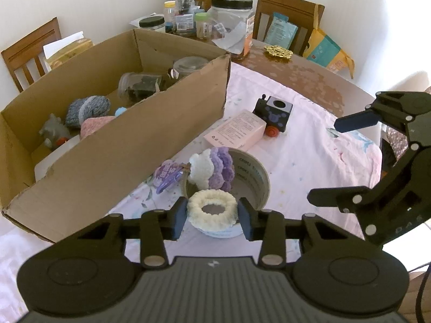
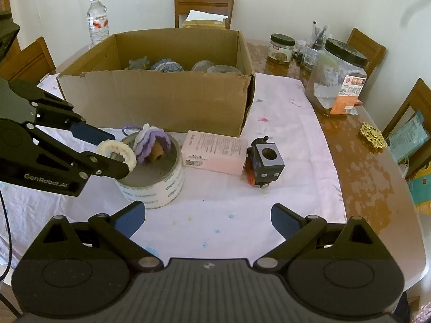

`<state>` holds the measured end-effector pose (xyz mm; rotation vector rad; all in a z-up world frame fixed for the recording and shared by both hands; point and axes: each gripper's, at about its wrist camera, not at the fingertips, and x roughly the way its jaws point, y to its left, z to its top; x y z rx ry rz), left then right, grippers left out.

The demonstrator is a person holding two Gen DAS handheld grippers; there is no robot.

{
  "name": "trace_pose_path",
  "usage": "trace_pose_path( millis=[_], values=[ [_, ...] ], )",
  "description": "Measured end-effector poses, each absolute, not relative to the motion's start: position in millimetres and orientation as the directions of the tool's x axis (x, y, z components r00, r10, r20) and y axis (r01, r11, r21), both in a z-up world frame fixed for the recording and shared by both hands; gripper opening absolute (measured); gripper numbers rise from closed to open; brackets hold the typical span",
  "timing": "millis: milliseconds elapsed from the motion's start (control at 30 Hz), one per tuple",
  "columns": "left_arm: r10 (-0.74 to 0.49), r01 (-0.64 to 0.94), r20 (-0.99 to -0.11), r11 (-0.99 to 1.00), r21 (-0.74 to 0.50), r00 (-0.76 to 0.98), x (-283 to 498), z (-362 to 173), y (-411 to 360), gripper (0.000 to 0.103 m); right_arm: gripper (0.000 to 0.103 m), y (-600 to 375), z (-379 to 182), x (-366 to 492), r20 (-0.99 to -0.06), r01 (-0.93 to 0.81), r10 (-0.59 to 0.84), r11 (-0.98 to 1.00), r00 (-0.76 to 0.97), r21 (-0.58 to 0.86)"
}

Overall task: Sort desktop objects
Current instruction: 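Grasp the cream ring on the tape roll with the left tool, then grasp the black cube toy with the right tool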

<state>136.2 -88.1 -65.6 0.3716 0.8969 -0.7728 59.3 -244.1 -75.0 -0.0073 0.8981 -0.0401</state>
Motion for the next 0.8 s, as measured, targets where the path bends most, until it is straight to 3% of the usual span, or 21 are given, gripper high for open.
trace_pose_path(
  millis=[467,800],
  values=[
    [-0.457,0.711,-0.797,0.701,-0.051,0.394,141.0,-55.1,-84.3,0.039,0.100,-264.4,-82.0,80.7,-0.781,0.032,-0.081,0.996,0.620,-0.077],
    [-0.449,0.689,-0.795,0.723,-0.055,0.408,145.9,-50.8,-83.6,0.039,0.084,-284.0,-87.0,105.2,-0.778,0.008,-0.104,0.992,0.620,-0.126]
  ],
)
